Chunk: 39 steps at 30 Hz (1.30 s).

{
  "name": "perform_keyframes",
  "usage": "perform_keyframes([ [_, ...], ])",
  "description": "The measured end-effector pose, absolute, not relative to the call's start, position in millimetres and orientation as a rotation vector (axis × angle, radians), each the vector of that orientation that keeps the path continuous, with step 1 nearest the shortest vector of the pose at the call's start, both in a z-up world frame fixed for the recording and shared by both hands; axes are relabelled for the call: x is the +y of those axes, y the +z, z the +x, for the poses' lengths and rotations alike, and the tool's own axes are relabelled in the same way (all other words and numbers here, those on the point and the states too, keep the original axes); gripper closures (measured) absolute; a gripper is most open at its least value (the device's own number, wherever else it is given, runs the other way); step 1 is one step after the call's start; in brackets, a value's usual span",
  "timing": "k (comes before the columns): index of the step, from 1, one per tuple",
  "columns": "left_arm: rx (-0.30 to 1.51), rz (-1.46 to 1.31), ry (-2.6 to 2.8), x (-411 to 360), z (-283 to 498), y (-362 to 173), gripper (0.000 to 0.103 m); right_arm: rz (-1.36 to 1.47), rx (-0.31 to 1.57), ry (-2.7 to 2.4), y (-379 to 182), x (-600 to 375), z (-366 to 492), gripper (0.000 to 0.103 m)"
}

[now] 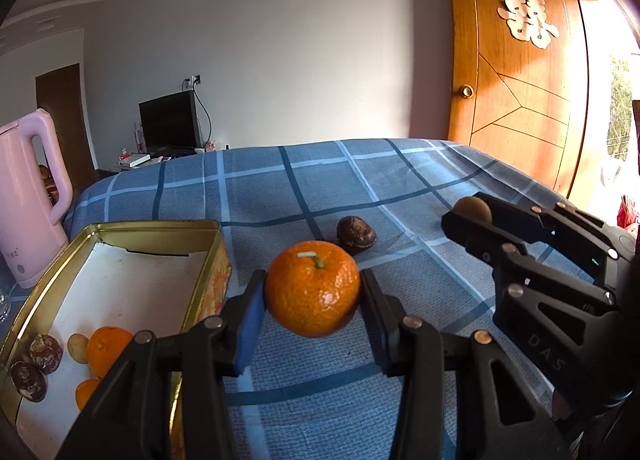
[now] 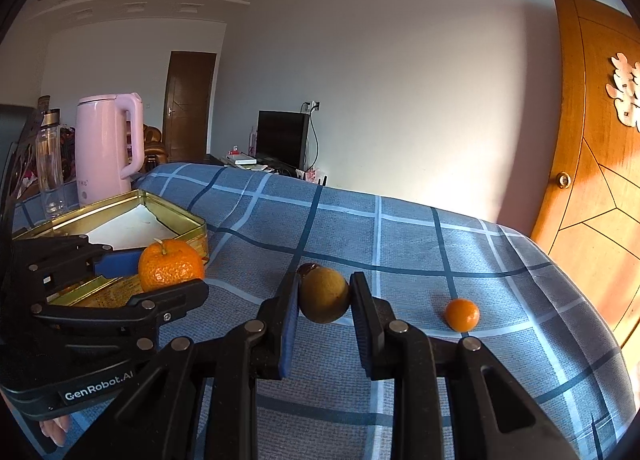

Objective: Organize fruits
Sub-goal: 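Carry the mandarin in the left tool and yellow fruit in the right tool to the tray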

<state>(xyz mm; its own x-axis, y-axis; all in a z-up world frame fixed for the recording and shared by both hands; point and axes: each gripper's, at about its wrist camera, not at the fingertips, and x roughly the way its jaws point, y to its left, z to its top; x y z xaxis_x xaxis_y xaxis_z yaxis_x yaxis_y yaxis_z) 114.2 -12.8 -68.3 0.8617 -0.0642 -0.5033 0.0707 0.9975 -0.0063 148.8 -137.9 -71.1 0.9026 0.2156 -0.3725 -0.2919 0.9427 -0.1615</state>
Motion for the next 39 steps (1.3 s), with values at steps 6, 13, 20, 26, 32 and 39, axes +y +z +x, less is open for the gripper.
perform_keyframes([
  [6,0.497,0.014,-0.057,-3.3,101.3,-63.2,0.056,-0.227,0.357,0.282,-71.5,-128.0,144.5,0.076],
  [13,0.479,0.003,-0.046,8.8,90.1,-59.1,0.056,-0.243,0.354,0.308,-70.4,-114.6,140.5,0.076],
  [20,0.477,-0.014,-0.034,25.9,80.3,-56.4,0.056,-0.252,0.351,0.344,-68.0,-98.9,138.6,0.076],
  [26,0.479,-0.046,-0.037,42.3,70.7,-51.8,0.056,-0.260,0.343,0.361,-64.0,-90.0,134.7,0.076],
  [32,0.466,-0.051,-0.006,55.8,62.9,-46.6,0.056,-0.250,0.337,0.389,-58.1,-82.5,133.5,0.076],
  [39,0.466,-0.077,0.035,78.7,57.7,-45.5,0.056,-0.263,0.335,0.434,-54.3,-63.8,132.0,0.076],
])
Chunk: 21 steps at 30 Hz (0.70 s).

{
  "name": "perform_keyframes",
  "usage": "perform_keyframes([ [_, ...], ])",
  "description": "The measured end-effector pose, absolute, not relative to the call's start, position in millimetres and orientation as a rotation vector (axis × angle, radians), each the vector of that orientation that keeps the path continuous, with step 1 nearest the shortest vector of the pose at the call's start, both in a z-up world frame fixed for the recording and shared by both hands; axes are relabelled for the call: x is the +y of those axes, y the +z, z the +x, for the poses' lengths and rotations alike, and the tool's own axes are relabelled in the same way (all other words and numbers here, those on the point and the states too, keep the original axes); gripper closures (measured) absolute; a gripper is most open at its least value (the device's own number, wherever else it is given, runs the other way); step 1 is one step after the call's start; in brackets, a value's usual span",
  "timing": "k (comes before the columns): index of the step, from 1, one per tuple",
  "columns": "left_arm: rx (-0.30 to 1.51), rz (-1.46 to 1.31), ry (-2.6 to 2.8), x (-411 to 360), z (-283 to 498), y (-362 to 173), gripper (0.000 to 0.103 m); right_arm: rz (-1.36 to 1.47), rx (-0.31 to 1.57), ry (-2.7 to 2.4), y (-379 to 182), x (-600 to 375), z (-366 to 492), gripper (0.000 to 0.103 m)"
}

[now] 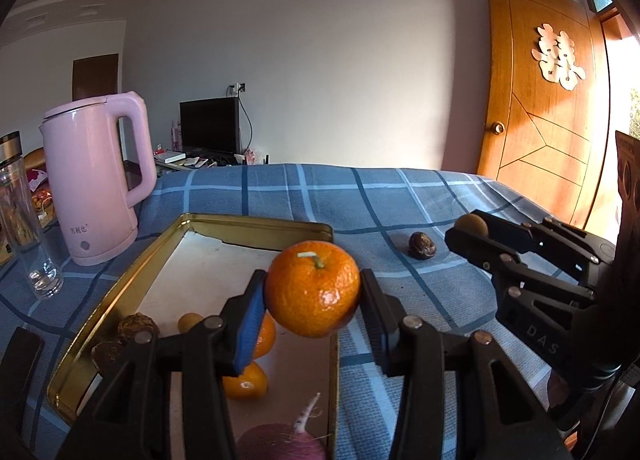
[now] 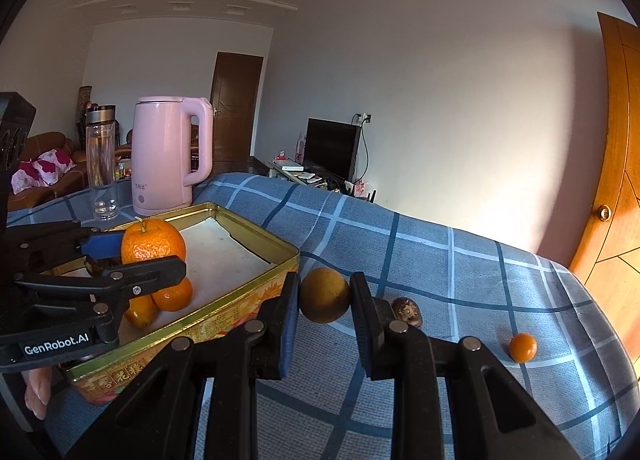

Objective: Organize fruits
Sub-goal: 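Carry the mandarin in the left tool and yellow fruit in the right tool to the tray, then open the left tool to drop the mandarin in the tray while the right tool releases the yellow fruit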

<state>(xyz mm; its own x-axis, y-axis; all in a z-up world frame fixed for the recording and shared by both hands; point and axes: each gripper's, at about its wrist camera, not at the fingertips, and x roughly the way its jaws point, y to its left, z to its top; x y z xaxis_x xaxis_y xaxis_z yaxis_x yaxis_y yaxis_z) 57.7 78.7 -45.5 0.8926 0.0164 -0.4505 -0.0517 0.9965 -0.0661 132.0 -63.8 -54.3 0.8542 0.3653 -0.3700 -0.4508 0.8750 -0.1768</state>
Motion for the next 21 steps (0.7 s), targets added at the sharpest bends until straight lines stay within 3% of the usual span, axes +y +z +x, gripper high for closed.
perform_keyframes([
  [21,0.470,-0.103,0.148,127.8,46.8,-51.6,0.056,-0.321,0.351,0.559,-58.7,-6.1,130.4,0.076],
])
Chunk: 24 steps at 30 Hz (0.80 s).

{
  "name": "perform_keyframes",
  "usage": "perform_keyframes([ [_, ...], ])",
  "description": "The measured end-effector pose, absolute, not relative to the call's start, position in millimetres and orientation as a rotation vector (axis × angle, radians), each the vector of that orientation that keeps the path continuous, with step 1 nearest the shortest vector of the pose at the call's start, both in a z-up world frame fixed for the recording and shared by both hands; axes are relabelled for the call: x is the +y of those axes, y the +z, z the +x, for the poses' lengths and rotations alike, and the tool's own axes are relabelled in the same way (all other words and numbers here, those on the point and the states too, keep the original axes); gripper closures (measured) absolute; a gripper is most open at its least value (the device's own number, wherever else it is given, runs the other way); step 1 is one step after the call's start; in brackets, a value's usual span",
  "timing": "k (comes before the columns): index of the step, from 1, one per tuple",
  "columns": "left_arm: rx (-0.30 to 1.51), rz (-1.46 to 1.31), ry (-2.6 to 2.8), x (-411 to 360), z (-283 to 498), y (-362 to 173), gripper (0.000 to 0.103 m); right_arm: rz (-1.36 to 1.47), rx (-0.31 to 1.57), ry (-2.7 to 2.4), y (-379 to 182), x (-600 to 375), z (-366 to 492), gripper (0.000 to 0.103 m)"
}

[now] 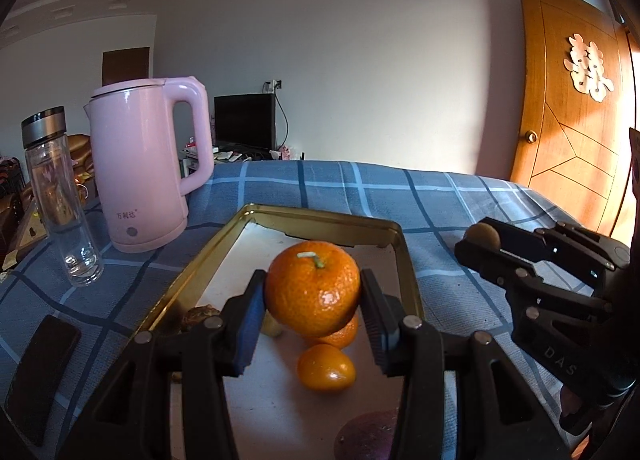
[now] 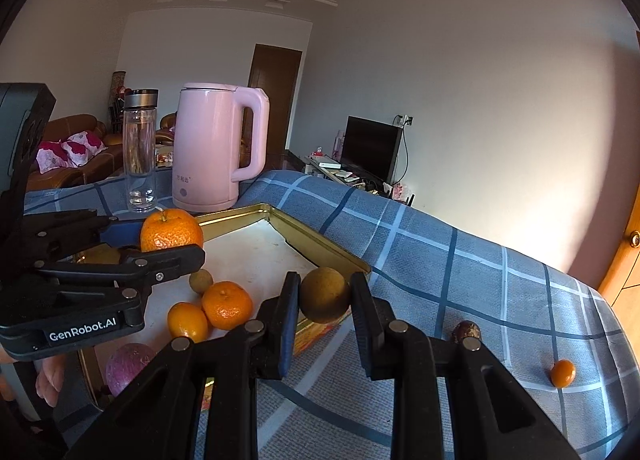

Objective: Organize fruits
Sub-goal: 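Open the left tool to drop the mandarin in the tray while the right tool releases the yellow fruit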

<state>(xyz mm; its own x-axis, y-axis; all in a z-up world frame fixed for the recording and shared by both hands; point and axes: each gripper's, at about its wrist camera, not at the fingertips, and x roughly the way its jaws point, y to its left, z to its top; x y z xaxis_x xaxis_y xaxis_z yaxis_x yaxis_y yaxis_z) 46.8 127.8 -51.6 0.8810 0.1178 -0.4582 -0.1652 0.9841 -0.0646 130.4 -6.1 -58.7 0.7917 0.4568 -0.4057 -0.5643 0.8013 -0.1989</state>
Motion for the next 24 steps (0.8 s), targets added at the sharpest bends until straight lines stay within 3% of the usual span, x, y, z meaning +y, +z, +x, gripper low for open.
perform_keyframes([
  [24,0.539,-0.116,0.232,169.5,40.1,-71.7,0.056,-0.373,0.396,0.677,-73.3,44.3,124.0,0.076],
])
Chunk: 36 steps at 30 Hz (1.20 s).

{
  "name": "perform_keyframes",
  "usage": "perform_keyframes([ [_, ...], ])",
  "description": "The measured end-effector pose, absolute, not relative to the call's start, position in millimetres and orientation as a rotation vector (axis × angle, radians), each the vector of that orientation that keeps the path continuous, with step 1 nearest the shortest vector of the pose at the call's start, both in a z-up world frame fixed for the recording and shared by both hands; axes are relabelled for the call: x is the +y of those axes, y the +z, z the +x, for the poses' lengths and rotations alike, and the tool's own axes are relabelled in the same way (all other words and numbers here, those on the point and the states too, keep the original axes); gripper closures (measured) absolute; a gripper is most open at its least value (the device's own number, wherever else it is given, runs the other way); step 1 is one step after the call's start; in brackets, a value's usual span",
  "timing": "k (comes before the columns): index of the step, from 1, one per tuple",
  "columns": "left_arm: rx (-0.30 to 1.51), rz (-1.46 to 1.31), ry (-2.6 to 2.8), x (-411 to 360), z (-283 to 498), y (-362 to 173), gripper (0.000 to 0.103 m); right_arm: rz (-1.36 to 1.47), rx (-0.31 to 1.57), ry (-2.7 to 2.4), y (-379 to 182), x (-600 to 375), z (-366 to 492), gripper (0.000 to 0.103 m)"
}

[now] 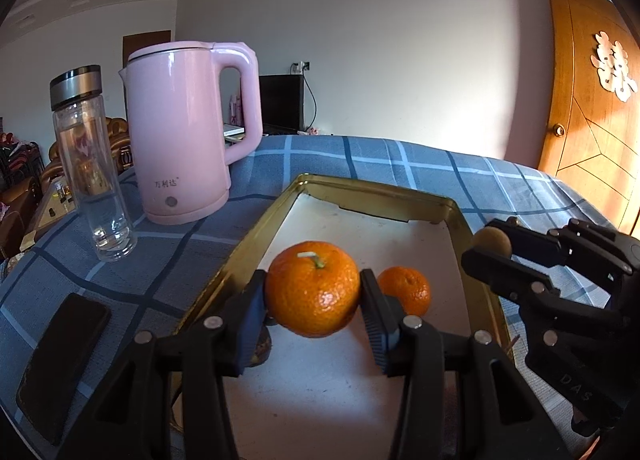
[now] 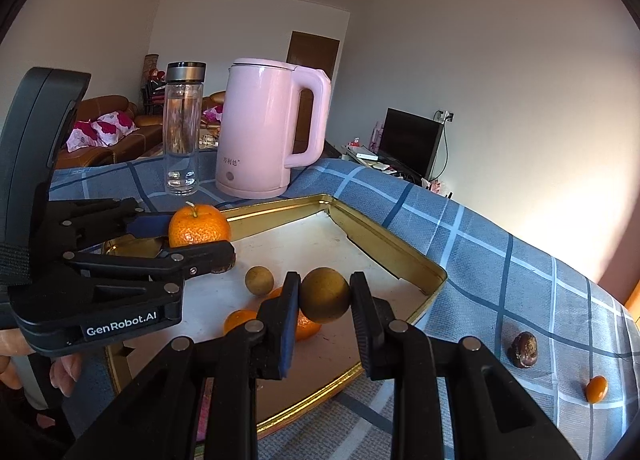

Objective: Organize fruits
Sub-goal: 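Open the left tool to drop the mandarin in the tray while the right tool releases the yellow fruit, then grasp the last mangosteen with the left tool while the right tool grasps the last mandarin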

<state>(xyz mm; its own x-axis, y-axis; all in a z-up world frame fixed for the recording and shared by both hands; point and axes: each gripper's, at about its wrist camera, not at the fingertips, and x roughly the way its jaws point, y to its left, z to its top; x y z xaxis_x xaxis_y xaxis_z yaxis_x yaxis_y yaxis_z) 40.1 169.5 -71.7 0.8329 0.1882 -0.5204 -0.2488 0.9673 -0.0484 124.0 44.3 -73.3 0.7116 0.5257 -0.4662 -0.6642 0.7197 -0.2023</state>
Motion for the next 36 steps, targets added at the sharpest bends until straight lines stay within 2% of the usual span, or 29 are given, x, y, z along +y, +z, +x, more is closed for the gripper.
perform_keyframes([
  [30,0.599,-0.086,0.298,186.8,26.7,-85.7,0.054,-0.464,0.479,0.838,-95.7,79.2,107.0,0.076],
  [32,0.590,-0.080,0.305,186.2,25.1,-83.5,0.053,-0.459,0.479,0.840,-95.0,77.1,106.9,0.071],
  [34,0.581,-0.073,0.320,185.6,23.5,-80.4,0.046,-0.452,0.471,0.837,-93.0,74.3,107.2,0.062],
  [35,0.572,-0.073,0.326,185.7,22.2,-78.0,0.039,-0.449,0.466,0.835,-92.1,73.0,107.5,0.057],
  [36,0.561,-0.075,0.330,185.8,20.9,-75.1,0.035,-0.446,0.461,0.831,-90.5,70.5,107.4,0.056],
])
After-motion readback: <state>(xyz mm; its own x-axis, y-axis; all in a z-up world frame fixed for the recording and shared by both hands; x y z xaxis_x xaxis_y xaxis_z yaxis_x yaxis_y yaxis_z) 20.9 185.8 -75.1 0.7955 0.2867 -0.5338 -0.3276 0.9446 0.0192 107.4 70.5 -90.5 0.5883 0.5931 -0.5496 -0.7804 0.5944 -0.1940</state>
